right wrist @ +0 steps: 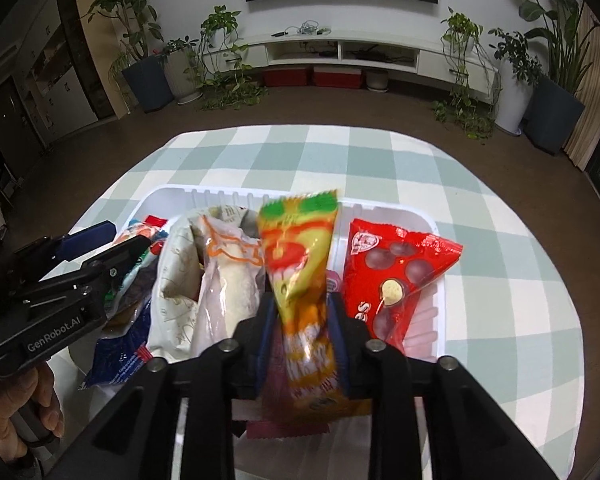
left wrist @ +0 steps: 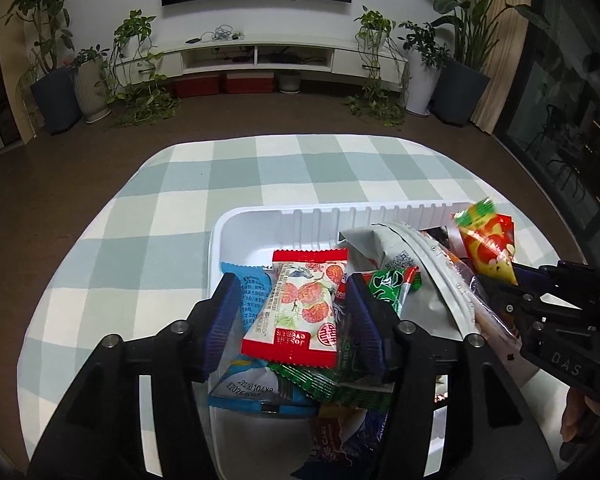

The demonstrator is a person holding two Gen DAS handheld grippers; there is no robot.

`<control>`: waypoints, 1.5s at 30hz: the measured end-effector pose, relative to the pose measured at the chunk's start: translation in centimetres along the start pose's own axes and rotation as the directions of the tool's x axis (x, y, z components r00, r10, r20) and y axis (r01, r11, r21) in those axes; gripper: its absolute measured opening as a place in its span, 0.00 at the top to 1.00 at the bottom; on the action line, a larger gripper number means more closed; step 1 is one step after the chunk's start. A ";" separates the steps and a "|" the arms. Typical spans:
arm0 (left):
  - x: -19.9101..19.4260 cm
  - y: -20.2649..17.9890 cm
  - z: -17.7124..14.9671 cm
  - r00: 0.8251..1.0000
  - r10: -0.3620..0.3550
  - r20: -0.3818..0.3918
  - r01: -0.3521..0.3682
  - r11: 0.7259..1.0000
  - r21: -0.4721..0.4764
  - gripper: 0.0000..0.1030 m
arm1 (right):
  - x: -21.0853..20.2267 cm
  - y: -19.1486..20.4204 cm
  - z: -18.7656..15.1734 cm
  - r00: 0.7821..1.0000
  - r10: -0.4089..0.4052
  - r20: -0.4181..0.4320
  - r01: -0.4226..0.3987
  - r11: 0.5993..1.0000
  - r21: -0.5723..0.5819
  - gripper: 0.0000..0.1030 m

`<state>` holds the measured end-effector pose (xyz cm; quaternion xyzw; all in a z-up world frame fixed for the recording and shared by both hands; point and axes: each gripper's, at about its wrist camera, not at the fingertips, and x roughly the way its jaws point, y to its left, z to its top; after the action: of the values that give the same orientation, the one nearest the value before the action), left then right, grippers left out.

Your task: Organize snacks

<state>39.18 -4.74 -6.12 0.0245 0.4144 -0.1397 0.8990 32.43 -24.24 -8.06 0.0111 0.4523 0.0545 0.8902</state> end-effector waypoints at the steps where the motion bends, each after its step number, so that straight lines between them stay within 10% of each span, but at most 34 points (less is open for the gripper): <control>1: -0.2 -0.1 0.0 1.000 0.002 0.000 -0.002 1.000 0.004 0.48 | -0.1 0.1 0.0 1.000 -0.004 0.001 0.004 1.000 -0.004 0.69; 20: -11.7 -0.9 -2.2 0.970 0.081 0.228 -0.086 0.996 0.011 0.02 | -8.2 -2.5 -0.9 0.981 -0.002 0.195 -0.023 0.992 0.126 0.31; 30: -26.2 -4.2 -7.3 0.852 0.167 0.497 -0.186 0.982 -0.010 0.00 | -22.5 0.4 -5.9 0.834 -0.004 0.552 -0.053 0.995 0.087 0.00; 35: -31.9 -6.0 -10.8 0.860 0.103 0.500 -0.130 0.991 0.019 0.00 | -30.0 3.0 -10.1 0.716 0.002 0.698 -0.053 0.997 0.051 0.00; 39: -34.6 -6.4 -13.6 0.908 0.124 0.399 -0.111 0.992 -0.054 0.00 | -35.2 5.3 -14.6 0.609 -0.011 0.793 -0.010 1.000 0.021 0.00; 42: -35.7 -7.4 -15.8 0.924 0.143 0.356 -0.133 0.990 -0.052 0.00 | -36.7 6.1 -16.9 0.614 -0.034 0.789 0.007 0.999 0.037 0.00; 45: -36.2 -8.4 -18.1 0.933 0.187 0.308 -0.180 0.982 -0.051 0.00 | -36.4 6.6 -18.4 0.688 -0.080 0.721 0.048 0.997 0.065 0.00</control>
<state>1.16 -1.59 9.79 0.0308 0.2649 -0.0529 0.9623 -4.28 -22.09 10.75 0.0342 0.0667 0.0054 0.9972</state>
